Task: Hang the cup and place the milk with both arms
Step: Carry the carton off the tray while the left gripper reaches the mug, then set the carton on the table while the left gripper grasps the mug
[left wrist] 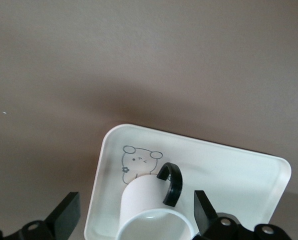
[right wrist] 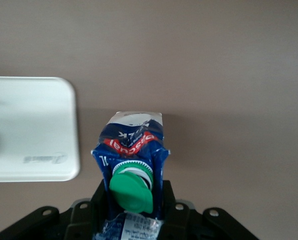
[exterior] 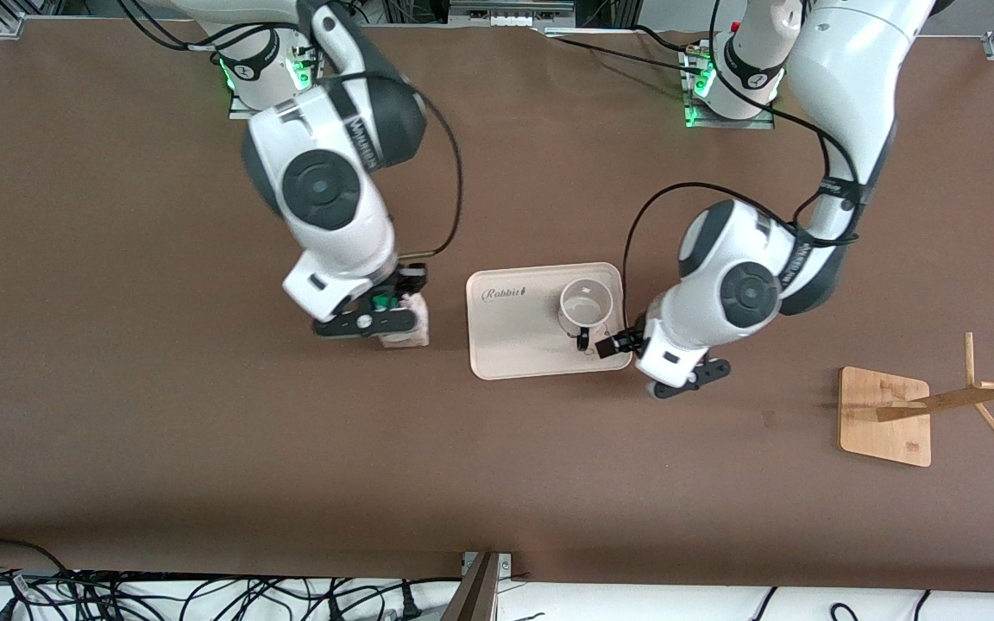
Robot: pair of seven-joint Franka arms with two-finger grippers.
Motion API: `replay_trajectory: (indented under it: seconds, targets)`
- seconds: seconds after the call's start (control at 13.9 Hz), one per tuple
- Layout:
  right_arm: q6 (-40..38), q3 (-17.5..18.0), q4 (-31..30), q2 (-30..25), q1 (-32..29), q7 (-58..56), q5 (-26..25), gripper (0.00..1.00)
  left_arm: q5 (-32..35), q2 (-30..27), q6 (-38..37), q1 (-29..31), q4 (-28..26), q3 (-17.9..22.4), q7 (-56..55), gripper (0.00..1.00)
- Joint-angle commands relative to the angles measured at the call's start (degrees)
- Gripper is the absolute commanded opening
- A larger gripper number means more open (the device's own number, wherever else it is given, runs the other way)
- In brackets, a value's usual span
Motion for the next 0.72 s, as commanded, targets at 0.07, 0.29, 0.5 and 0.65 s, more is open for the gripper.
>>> replay_trajectory:
  seconds: [0.07,0.29,0.5,0.65]
  targets:
    - [3.8,-5.4,-15.1,-9.3,-2.3,-10.7,4.1,0.46,13.8,3.6,0.9,-0.2,0.6,-9.1,-13.1,1.0]
    - [17.4,-10.2,-36.7,-20.2,-2.7,-19.5,4.2,0.47,18.6,4.5,0.8,-1.8,0.5,-12.4,-18.0,1.0]
    - [20.3,-13.8,-42.0,-22.1,-2.7,-22.0,3.8,0.47,27.4,7.7,1.2,-2.8,-0.7,-12.8,-15.9,1.0]
    - [20.3,-16.0,-42.2,-21.9,-2.7,-22.8,3.7,0.48,31.5,9.9,2.7,-2.6,-0.9,-13.6,-15.1,1.0]
